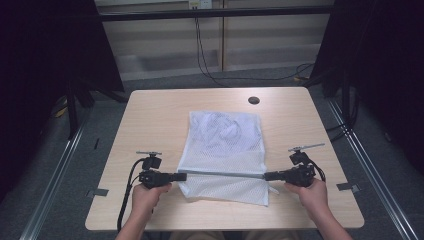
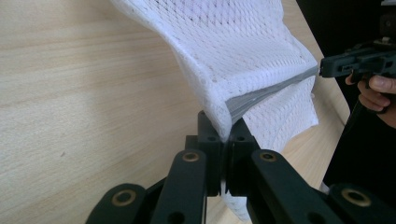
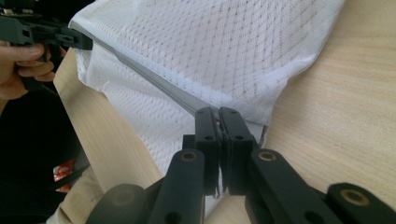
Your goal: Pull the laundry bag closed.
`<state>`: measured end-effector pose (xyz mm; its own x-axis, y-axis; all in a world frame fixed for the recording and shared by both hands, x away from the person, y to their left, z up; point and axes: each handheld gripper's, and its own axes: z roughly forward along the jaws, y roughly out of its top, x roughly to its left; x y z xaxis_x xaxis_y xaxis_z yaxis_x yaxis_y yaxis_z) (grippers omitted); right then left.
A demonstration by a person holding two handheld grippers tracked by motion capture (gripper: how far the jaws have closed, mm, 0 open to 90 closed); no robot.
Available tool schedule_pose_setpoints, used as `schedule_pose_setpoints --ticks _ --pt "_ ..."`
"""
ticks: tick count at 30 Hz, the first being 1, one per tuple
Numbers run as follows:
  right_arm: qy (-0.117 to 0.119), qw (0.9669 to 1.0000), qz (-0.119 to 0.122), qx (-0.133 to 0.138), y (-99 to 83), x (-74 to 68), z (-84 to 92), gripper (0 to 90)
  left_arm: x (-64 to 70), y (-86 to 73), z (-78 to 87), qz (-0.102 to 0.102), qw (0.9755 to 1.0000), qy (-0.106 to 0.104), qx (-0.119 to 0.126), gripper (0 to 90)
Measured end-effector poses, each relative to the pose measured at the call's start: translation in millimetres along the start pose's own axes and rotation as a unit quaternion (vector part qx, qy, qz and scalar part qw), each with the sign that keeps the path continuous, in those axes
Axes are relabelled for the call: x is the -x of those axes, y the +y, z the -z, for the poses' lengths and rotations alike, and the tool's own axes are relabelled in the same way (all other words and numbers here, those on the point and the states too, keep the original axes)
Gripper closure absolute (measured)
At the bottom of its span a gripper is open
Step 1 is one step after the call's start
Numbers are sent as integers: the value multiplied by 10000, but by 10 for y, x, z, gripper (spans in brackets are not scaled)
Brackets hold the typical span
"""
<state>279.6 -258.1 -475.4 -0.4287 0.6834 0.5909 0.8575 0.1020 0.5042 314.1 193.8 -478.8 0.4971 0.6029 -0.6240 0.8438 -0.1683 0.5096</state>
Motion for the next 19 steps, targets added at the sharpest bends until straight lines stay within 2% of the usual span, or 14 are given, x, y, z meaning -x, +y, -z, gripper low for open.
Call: schedule_pose_setpoints --ticks 2,4,6,7,8,9,14,17,18,19 --pt "-20 10000 -9 54 -5 -9 0 865 18 -4 -11 -34 10000 -10 -12 847" --pt "-71 9999 49 69 -2 -18 -6 853 15 6 1 -15 9999 113 42 695" --pt "-151 9998 49 141 -2 -20 -6 770 16 15 9 78 9999 65 14 582" --pt "-162 9997 18 172 1 -20 -4 749 12 22 13 61 9999 136 40 480" --pt "-180 9996 38 215 1 -19 -2 719 29 23 10 71 9999 128 45 427" --pt "-208 9995 44 253 3 -22 4 680 35 28 12 -42 9998 177 -5 425" --pt "-394 9986 108 326 17 -47 3 487 84 56 4 -167 9989 439 43 296" --pt "-447 9982 165 362 21 -50 2 438 87 70 19 -284 9978 600 65 249" --pt "-465 9981 186 365 23 -51 4 428 91 72 21 -243 9975 644 131 240" --pt "-480 9980 184 370 27 -51 5 409 84 74 30 -285 9972 680 139 229"
